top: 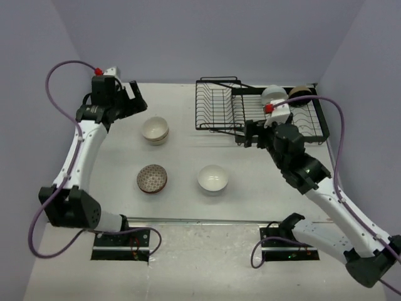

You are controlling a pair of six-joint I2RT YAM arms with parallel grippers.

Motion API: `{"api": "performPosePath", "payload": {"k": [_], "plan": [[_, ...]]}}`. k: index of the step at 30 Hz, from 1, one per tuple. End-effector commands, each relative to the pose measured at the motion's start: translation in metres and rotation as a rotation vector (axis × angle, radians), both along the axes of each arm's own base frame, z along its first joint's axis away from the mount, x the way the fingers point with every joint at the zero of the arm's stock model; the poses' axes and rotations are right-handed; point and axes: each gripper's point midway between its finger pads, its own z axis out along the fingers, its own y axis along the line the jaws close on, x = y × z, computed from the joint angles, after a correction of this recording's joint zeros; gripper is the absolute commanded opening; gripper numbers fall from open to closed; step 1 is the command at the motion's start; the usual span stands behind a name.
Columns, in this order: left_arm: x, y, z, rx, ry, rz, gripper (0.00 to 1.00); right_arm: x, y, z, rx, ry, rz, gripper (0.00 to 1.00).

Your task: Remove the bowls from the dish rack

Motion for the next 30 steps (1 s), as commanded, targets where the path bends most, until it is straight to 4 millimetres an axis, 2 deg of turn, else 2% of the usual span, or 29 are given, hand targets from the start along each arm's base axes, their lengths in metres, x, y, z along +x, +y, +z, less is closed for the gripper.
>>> {"api": "performPosePath", "payload": {"k": [1,2,3,4,5,6,7,8,9,10,11,12,13,16,18,19,21,22,24,25,26,28,29,30], "plan": [[-0.026,-0.014,0.067,-0.008,-0.201,-0.014,1.0,0.036,-0.03,0.033,0.391,-0.079,-0.156,0.99],[-0.048,-0.024,0.085,-0.01,-0.265,-0.033,1.0,0.049,-0.038,0.032,0.5,-0.064,-0.21,0.99],[-0.059,-0.025,0.086,0.0,-0.293,-0.021,1.0,0.064,-0.069,0.03,0.561,-0.067,-0.299,0.99],[-0.068,-0.025,0.088,-0.009,-0.33,-0.005,1.0,0.075,-0.08,0.032,0.627,-0.071,-0.323,0.99],[-0.09,-0.021,0.083,0.002,-0.375,0.009,1.0,0.094,-0.1,0.021,0.723,-0.022,-0.358,0.99],[-0.103,-0.018,0.077,0.005,-0.385,0.015,1.0,0.106,-0.117,0.017,0.772,-0.021,-0.419,0.99],[-0.11,-0.013,0.075,0.022,-0.408,0.02,1.0,0.117,-0.124,0.01,0.831,0.009,-0.441,0.99],[-0.127,-0.005,0.07,0.04,-0.435,0.031,1.0,0.129,-0.141,0.013,0.954,0.015,-0.512,0.99],[-0.134,-0.001,0.07,0.056,-0.45,0.03,1.0,0.149,-0.171,-0.015,1.008,0.059,-0.627,0.99],[-0.14,0.002,0.068,0.082,-0.455,0.024,1.0,0.158,-0.181,-0.023,1.07,0.078,-0.674,0.99],[-0.148,0.008,0.067,0.1,-0.474,0.036,1.0,0.169,-0.19,-0.022,1.167,0.075,-0.711,0.99],[-0.151,0.01,0.067,0.11,-0.481,0.042,1.0,0.184,-0.205,-0.043,1.208,0.1,-0.749,0.99],[-0.157,0.009,0.069,0.104,-0.5,0.038,1.0,0.195,-0.209,-0.039,1.293,0.082,-0.725,0.99],[-0.156,0.004,0.052,0.106,-0.485,0.026,1.0,0.22,-0.236,-0.059,1.418,0.025,-0.747,0.97],[-0.154,-0.001,0.041,0.111,-0.465,0.004,1.0,0.233,-0.245,-0.061,1.45,-0.013,-0.708,0.96],[-0.153,-0.004,0.039,0.119,-0.449,-0.009,1.0,0.249,-0.248,-0.062,1.462,-0.049,-0.645,0.96],[-0.154,-0.005,0.041,0.122,-0.453,-0.017,1.0,0.263,-0.247,-0.071,1.489,-0.033,-0.605,0.96],[-0.156,-0.003,0.042,0.124,-0.459,-0.008,1.0,0.276,-0.25,-0.085,1.525,-0.017,-0.607,0.96],[-0.16,0.004,0.045,0.141,-0.462,0.029,1.0,0.289,-0.257,-0.106,1.58,-0.014,-0.629,0.94],[-0.161,0.004,0.044,0.14,-0.462,0.029,1.0,0.292,-0.259,-0.095,1.591,-0.047,-0.609,0.94],[-0.161,0.005,0.045,0.143,-0.462,0.037,1.0,0.298,-0.261,-0.114,1.597,-0.037,-0.63,0.9],[-0.161,0.006,0.045,0.144,-0.464,0.037,1.0,0.308,-0.269,-0.113,1.586,-0.07,-0.623,0.85],[-0.161,0.004,0.045,0.141,-0.466,0.031,1.0,0.313,-0.271,-0.124,1.574,-0.069,-0.632,0.84],[-0.16,0.003,0.044,0.142,-0.464,0.026,1.0,0.316,-0.273,-0.123,1.561,-0.087,-0.622,0.83]]}}
